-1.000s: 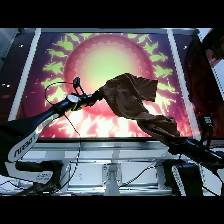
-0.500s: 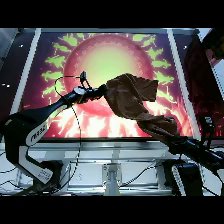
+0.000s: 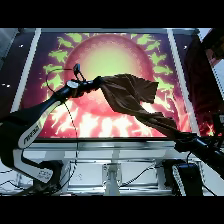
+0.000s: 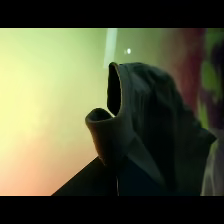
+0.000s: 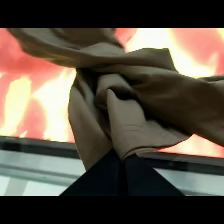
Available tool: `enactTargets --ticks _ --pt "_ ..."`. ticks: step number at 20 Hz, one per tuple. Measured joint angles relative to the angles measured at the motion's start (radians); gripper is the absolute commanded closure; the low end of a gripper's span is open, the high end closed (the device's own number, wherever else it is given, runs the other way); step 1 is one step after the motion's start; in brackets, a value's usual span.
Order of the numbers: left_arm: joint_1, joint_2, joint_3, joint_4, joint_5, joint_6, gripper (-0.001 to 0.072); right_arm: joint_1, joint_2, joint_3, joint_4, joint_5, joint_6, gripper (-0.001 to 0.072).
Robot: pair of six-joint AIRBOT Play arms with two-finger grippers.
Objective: Fold the clothes and pants, and hang the long-sleeved shirts on hangers.
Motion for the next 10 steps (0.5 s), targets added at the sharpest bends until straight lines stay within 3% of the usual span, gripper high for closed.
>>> enactTargets --ticks 3,7,10 --pt "0.034 0.156 0.013 -0.004 0.002 0.090 0.0673 0.000 0.000 0.009 -0.059 -0.090 0.003 0.0701" --pt "0.064 0.422 0.018 0.017 0.009 0.234 0.0674 0.000 0.000 0.014 -0.074 -0.331 0.034 0.0702" --pt "0.074 0.621 0.020 0.090 0.028 0.291 0.0675 0.000 0.000 0.026 -0.077 -0.466 0.047 0.0702"
